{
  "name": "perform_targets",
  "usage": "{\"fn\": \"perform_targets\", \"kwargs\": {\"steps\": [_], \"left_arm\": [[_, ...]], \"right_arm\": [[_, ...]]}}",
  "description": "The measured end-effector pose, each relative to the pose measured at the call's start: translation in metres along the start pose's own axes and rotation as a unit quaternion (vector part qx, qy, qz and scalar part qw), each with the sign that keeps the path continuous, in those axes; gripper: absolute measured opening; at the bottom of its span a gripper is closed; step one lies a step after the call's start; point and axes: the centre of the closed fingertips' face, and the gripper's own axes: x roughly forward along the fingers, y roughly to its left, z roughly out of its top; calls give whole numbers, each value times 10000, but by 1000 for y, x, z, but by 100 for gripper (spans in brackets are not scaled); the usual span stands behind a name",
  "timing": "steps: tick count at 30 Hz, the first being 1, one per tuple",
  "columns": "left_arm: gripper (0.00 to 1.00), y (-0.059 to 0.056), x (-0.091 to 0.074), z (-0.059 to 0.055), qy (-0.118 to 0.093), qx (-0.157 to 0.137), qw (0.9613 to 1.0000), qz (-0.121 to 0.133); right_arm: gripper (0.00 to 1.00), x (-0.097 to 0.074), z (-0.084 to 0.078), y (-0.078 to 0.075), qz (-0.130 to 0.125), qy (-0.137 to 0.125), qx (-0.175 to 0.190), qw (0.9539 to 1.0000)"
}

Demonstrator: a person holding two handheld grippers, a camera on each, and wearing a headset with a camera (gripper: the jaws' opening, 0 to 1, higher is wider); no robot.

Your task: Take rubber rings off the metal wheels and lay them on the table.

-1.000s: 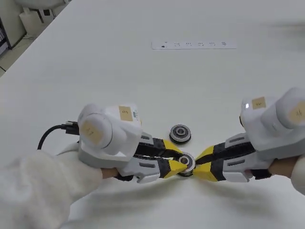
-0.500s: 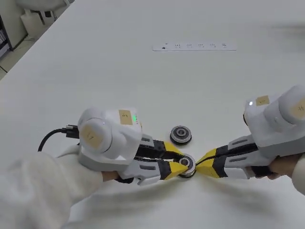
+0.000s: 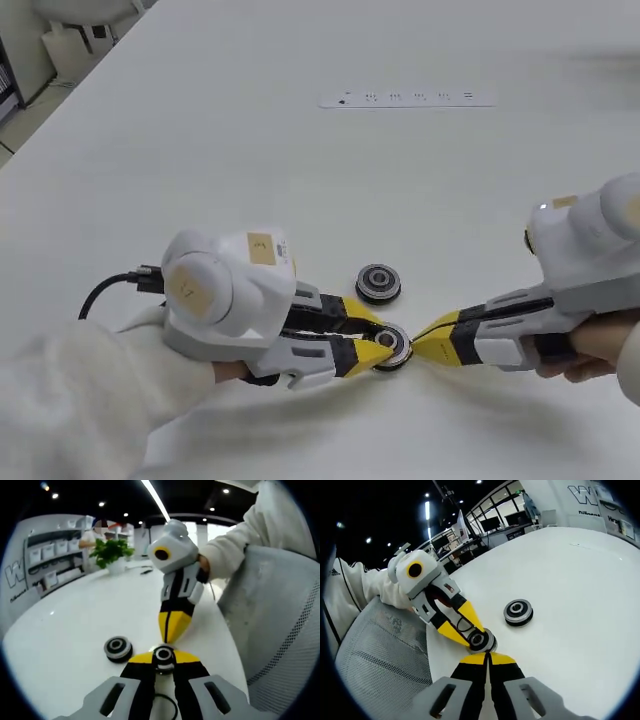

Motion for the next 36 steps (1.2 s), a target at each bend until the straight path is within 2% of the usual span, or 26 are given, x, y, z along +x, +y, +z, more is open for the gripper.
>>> {"fn": "perform_targets", "kwargs": {"steps": [5,18,26,36], "left_arm": [[14,0,0,0,-3,15,10000,6],[14,-1,0,0,-2,30,10000,28],[13,-1,0,-1,-12,23,10000,48],[14,-2,0,0,-68,-17,10000,46]], "right_arm": [[0,-3,5,0,113,-224,353,9991],[0,-3,7,7,155,-227,330,9991],[0,-2,8,8,212,-274,447,9984],[0,-2,9,10,232,-268,375,9987]]}}
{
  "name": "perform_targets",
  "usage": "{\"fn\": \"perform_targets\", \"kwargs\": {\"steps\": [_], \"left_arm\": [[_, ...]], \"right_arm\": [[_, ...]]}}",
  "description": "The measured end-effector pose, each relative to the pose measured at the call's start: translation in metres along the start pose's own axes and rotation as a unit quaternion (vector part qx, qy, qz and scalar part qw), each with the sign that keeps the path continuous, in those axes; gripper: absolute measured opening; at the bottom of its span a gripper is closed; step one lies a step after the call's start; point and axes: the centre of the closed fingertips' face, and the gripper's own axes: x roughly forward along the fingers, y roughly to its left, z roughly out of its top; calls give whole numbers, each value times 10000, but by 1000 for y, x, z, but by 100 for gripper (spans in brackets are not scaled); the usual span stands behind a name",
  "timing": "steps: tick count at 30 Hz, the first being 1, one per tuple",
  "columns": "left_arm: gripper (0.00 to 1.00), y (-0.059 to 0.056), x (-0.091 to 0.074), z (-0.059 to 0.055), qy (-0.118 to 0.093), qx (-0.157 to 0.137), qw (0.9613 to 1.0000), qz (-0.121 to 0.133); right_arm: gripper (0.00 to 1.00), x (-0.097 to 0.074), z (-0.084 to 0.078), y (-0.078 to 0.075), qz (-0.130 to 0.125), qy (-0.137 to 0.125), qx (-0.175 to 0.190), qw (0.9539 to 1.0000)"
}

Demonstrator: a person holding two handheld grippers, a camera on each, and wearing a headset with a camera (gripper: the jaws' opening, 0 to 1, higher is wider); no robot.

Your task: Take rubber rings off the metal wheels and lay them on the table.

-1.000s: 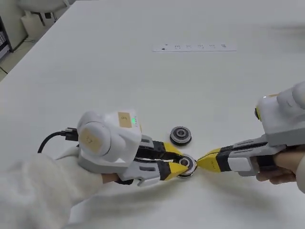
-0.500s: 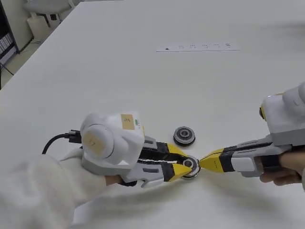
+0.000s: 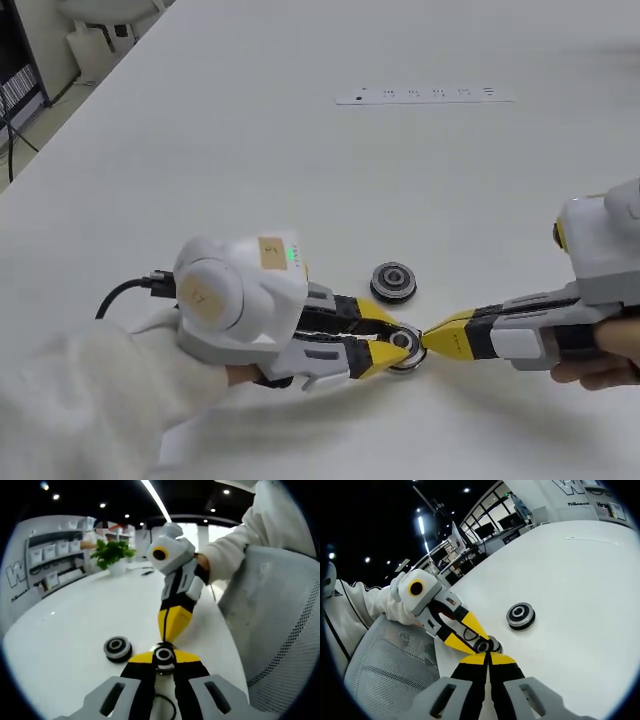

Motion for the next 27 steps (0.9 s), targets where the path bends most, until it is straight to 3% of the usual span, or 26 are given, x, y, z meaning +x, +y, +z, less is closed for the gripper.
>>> {"fn": "perform_targets", "kwargs": {"steps": [27], "left_arm": [[14,-1,0,0,-7,8,10000,12]], "right_arm": [[0,4,5,9,203,-40,-149,9997]]}}
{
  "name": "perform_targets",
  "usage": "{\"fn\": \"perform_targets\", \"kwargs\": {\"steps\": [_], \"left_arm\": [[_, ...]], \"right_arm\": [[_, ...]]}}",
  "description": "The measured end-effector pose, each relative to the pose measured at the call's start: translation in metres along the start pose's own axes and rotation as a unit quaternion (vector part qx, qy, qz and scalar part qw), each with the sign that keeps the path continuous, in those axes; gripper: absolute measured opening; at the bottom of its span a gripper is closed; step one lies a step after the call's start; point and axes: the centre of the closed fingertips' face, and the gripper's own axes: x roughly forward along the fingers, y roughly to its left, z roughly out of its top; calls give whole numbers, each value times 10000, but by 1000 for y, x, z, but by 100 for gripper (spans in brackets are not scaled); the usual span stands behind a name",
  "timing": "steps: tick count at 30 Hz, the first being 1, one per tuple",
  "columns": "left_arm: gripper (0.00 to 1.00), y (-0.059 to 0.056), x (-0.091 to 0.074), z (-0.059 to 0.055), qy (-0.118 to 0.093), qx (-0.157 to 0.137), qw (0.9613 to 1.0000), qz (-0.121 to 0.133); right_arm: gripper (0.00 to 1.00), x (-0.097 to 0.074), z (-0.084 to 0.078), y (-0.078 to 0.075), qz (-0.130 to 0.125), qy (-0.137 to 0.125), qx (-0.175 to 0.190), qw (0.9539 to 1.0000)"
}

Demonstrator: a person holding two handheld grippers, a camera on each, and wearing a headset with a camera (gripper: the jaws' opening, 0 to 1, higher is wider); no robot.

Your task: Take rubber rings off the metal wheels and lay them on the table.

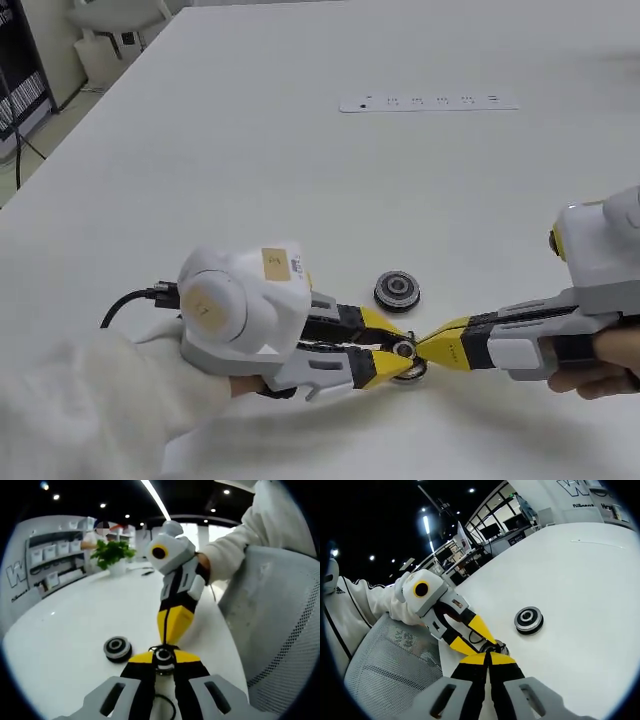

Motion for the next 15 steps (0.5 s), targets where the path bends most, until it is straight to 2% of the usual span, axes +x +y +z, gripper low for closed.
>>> {"fn": "perform_targets", "kwargs": {"steps": [10,12,15], "left_arm": [[14,0,0,0,7,59,10000,10],[14,0,0,0,15,98,9999,20],[14,0,1,0,20,78,10000,11]], "right_arm": [[0,0,2,3,92,-57,19,9999],[0,-1,9,6,178,-197,59,9996],[0,-2,10,2,67,-156,-60,9998]]}}
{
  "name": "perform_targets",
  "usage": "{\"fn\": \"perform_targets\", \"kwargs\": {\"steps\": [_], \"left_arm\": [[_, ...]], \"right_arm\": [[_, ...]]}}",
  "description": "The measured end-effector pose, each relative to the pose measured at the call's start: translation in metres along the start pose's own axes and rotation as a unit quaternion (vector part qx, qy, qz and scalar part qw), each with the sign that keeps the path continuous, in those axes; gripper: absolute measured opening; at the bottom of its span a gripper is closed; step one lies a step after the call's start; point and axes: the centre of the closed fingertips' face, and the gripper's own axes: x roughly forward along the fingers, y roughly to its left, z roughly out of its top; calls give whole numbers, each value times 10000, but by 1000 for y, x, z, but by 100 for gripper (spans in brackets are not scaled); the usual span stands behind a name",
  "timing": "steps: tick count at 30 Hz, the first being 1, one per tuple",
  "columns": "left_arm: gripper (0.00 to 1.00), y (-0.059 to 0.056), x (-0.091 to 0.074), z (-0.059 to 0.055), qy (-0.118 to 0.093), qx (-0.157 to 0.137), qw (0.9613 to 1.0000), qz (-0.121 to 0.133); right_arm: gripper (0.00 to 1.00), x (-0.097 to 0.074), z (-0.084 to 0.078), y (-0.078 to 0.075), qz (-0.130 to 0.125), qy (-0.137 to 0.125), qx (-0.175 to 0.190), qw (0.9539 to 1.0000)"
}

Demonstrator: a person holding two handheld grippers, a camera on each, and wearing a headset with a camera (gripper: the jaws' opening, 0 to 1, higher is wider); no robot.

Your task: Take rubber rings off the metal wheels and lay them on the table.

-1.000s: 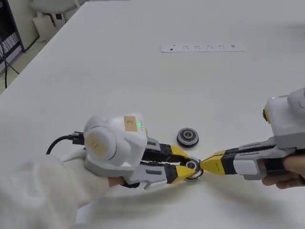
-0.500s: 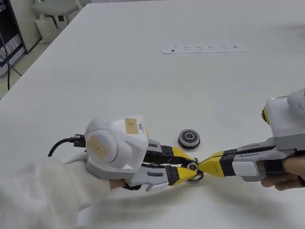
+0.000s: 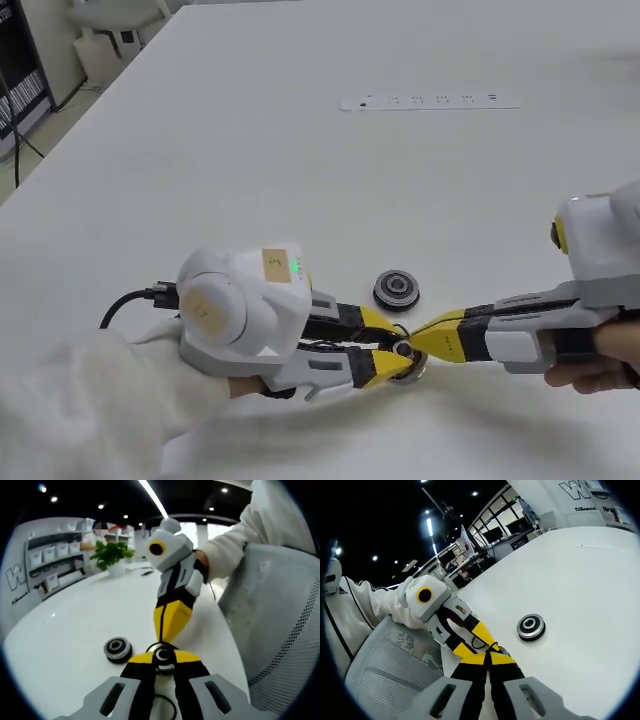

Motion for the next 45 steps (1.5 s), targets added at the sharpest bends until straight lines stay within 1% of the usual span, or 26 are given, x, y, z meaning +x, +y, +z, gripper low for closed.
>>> {"fn": "perform_targets", "kwargs": {"steps": [2,3,6,8,9,10,12,14,16,17,18,21,24,26,30,32,34,37,40,43,45], "left_arm": [[14,0,0,0,18,-40,10000,-11],[14,0,0,1,44,-99,9999,-22],[15,0,-1,0,114,-109,9999,-65],[18,0,-3,1,152,-101,9998,-103],[19,1,-5,0,207,-125,9997,-101],[19,0,-7,1,211,-143,9996,-125],[20,0,-11,6,139,-173,9997,-136],[22,0,-17,12,83,-220,9996,-144],[31,6,-22,20,-9,-395,9992,-1],[36,9,-26,24,-92,-437,9990,72],[38,10,-28,26,-122,-455,9988,89],[41,11,-37,29,-149,-440,9988,122],[43,11,-46,27,-131,-468,9987,157],[46,8,-53,26,-100,-476,9987,171],[53,7,-65,23,-29,-443,9988,213],[60,9,-71,20,39,-404,9986,330],[64,11,-77,18,69,-428,9982,405],[66,14,-86,18,34,-466,9976,514],[71,17,-93,16,18,-515,9970,575],[73,18,-100,9,76,-461,9966,685],[73,18,-104,5,89,-513,9960,731]], "right_arm": [[0,0,-1,0,22,-11,72,10000],[0,0,-2,0,12,4,68,10000],[0,-1,-3,-1,-15,42,41,10000],[0,-1,-2,-1,-19,47,35,10000],[0,-1,-2,-1,-39,52,22,10000],[0,-2,-2,-1,-46,78,-6,10000],[0,-2,-2,0,-43,86,-32,9999],[0,-3,-3,0,-55,102,-43,9999],[0,-6,-2,0,-39,66,-4,10000],[0,-7,0,0,-32,36,33,10000],[0,-9,1,0,-42,17,37,10000],[0,-13,4,0,-91,-25,6,10000],[0,-18,8,-2,-149,-59,-12,9999],[0,-21,11,-1,-167,-83,-44,9998],[0,-26,16,0,-199,-134,-96,9997],[0,-28,18,1,-215,-141,-113,9996],[0,-30,20,3,-233,-146,-131,9995],[0,-33,23,6,-251,-155,-205,9994],[0,-36,27,9,-259,-184,-248,9992],[0,-38,30,13,-258,-200,-308,9990],[0,-39,33,16,-254,-209,-365,9988]]}}
